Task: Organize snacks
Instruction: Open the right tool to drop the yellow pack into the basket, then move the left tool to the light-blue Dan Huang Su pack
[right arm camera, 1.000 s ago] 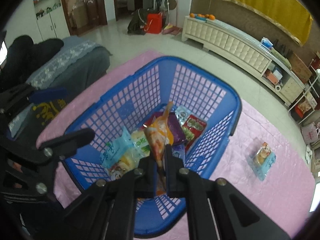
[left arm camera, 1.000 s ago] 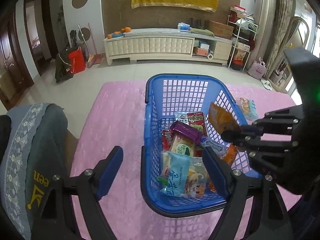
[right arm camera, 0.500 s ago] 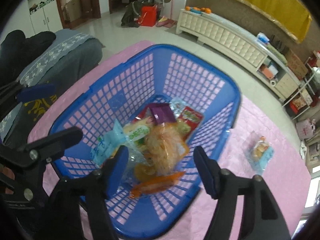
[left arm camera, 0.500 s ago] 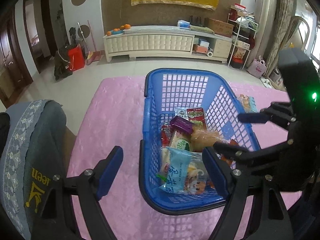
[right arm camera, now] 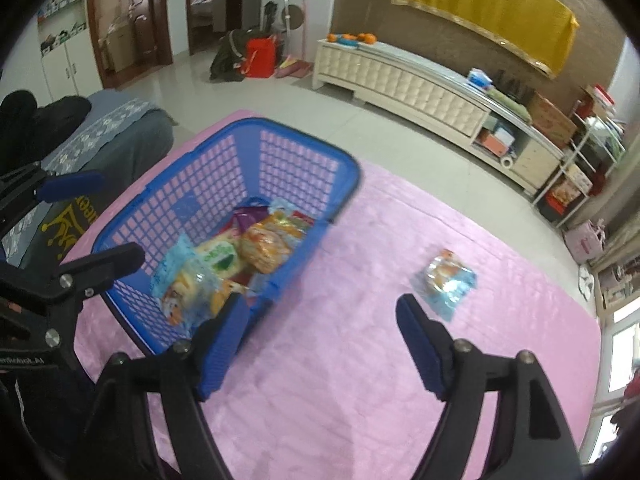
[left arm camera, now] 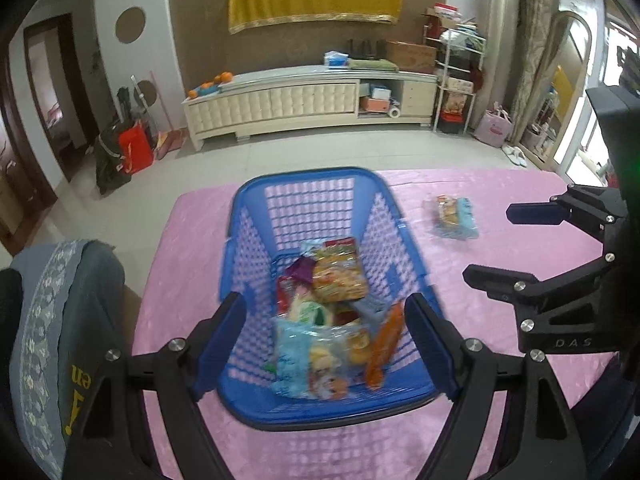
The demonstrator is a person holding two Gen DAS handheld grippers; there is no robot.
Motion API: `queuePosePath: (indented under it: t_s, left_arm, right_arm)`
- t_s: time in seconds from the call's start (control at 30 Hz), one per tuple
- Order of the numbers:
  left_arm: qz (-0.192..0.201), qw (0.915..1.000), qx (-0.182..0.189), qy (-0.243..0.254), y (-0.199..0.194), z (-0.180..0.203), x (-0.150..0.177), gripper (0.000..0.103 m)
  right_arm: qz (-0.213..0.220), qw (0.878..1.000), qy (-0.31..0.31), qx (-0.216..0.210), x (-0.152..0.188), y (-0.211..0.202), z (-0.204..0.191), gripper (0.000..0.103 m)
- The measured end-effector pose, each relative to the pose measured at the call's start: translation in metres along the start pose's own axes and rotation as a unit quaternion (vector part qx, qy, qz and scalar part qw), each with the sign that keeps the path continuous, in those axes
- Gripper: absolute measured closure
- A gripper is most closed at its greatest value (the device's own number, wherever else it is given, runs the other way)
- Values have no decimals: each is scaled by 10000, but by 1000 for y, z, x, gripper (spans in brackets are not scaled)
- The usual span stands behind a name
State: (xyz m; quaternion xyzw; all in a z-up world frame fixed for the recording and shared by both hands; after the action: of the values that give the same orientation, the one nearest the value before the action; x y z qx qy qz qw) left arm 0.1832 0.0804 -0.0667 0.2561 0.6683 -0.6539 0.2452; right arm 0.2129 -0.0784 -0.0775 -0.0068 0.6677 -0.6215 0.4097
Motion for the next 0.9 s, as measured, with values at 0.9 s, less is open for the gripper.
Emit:
queuePosePath:
  t_s: [0.9]
  left_arm:
    - [-364, 9961, 463, 652, 78, 154, -76, 19]
  right_arm:
    - [317, 9889, 1304, 636, 53, -13, 172, 2]
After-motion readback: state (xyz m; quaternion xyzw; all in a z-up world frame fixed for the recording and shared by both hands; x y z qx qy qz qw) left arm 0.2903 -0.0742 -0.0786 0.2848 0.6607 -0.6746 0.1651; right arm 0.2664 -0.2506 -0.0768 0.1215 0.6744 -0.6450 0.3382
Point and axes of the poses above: each gripper's, at about its wrist camera, not at the fingertips, and y roughly the way its jaws point, z to its right, x to its underside, the point moved 3 cm from there along y, roughly the way its jaws point
